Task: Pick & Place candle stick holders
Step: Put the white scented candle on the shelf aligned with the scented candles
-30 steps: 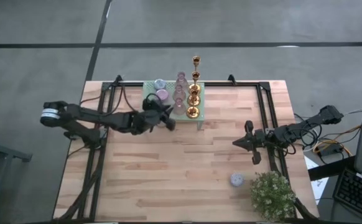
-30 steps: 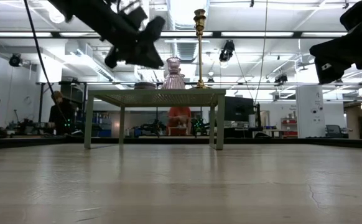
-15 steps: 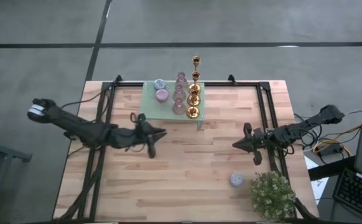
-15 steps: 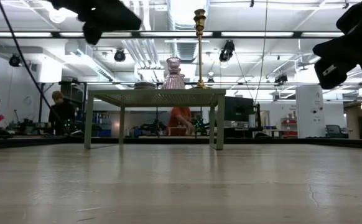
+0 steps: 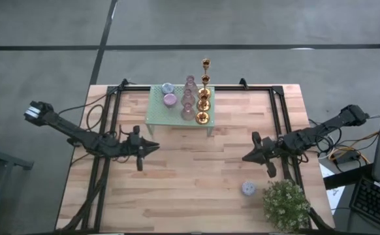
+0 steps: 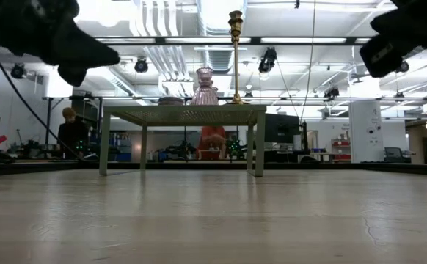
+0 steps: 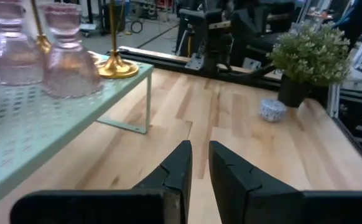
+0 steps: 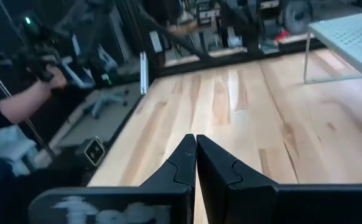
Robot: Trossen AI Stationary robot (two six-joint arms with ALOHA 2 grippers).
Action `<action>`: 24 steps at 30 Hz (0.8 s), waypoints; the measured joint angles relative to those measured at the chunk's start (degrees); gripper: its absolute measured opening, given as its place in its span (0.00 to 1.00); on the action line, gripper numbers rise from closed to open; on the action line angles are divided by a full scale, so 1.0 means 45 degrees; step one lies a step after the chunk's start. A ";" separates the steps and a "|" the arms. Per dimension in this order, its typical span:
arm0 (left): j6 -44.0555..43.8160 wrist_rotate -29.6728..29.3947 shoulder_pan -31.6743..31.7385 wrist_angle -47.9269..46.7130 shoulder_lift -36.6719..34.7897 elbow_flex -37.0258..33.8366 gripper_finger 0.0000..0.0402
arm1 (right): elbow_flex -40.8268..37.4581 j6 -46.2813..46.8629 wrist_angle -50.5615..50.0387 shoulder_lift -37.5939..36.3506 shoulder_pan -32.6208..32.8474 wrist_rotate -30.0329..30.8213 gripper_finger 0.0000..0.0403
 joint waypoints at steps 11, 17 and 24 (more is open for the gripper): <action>0.0928 0.1389 0.0005 0.0145 -0.3730 -0.1902 0.13 | 0.4637 0.1302 -0.6077 0.4091 0.0033 -0.0250 0.11; 0.2064 0.1401 0.0005 -0.0109 -0.5552 -0.2486 0.14 | 0.6835 0.2348 -0.9127 0.6410 0.0213 -0.1244 0.30; 0.2105 0.1902 0.0005 -0.1076 -0.7267 -0.3295 0.13 | 0.8321 0.3668 -1.1290 0.8794 0.1457 -0.1435 0.51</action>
